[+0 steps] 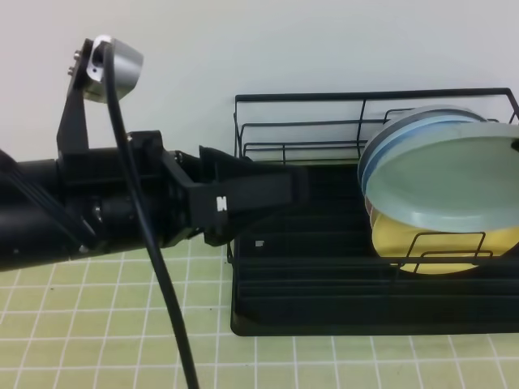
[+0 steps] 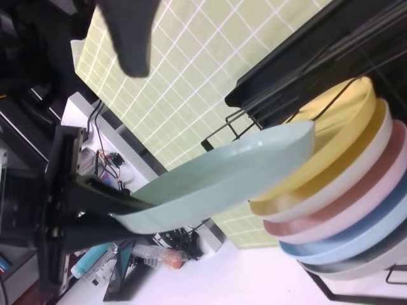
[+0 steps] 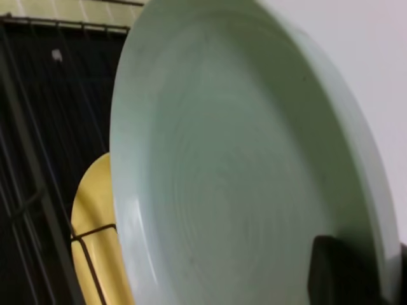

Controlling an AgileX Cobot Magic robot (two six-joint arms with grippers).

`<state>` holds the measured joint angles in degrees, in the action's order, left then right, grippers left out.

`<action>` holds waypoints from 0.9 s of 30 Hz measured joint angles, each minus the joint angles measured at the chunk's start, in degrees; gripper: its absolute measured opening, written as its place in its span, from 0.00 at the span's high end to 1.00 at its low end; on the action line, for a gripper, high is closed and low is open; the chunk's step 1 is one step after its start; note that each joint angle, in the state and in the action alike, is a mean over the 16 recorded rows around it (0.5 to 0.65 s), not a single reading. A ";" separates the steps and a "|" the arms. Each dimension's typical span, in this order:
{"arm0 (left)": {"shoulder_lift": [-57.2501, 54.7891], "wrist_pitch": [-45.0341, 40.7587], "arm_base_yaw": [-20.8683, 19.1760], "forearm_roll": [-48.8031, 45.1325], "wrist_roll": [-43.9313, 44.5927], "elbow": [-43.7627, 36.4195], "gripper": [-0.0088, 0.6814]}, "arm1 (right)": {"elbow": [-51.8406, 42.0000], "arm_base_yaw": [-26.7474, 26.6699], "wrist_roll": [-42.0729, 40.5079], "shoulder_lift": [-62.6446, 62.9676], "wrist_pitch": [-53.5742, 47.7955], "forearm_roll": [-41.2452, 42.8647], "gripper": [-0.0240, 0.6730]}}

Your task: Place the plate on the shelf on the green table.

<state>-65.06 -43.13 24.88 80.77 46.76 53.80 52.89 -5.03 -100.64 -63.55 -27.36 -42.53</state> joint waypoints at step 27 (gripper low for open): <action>0.56 -3.91 -0.01 0.01 -0.69 0.00 0.41 | 0.00 0.00 -2.74 -6.69 1.26 6.74 0.97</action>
<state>-64.50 -47.05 24.87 80.77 46.07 53.80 52.89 -5.03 -103.38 -70.24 -26.10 -35.80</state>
